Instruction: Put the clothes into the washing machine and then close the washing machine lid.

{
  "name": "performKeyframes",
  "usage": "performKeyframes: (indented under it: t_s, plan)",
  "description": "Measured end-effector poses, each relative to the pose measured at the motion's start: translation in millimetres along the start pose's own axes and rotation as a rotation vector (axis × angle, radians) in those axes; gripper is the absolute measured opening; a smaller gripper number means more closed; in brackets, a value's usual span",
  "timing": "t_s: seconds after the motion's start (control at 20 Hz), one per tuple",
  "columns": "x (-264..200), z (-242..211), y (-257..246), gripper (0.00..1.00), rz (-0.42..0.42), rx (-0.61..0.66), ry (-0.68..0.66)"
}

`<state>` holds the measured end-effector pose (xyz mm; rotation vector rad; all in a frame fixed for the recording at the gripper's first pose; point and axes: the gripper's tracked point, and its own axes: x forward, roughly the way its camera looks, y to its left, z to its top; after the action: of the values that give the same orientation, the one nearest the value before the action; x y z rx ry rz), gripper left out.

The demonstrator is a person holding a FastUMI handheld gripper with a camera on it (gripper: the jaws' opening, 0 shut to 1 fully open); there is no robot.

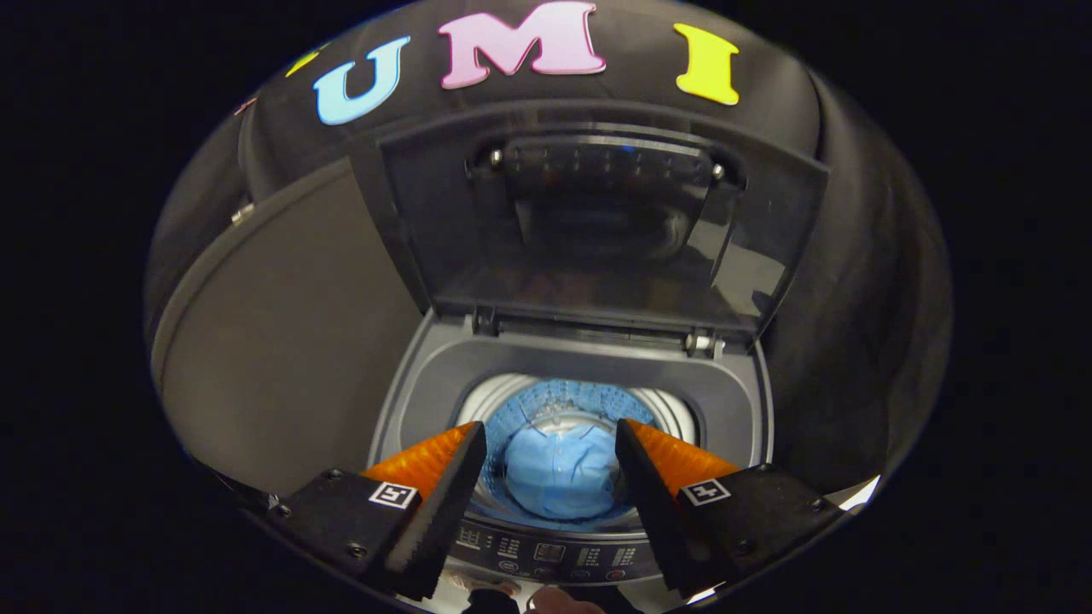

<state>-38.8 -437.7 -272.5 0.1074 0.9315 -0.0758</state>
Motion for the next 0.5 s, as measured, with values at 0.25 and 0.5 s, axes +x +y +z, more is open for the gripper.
performKeyframes:
  t_s: [0.25,0.5]
  plan:
    - [-46.1,102.5,6.2,1.00,0.012,0.020,-0.324]
    - [-49.5,202.3,16.5,0.99,0.057,-0.010,-0.502]
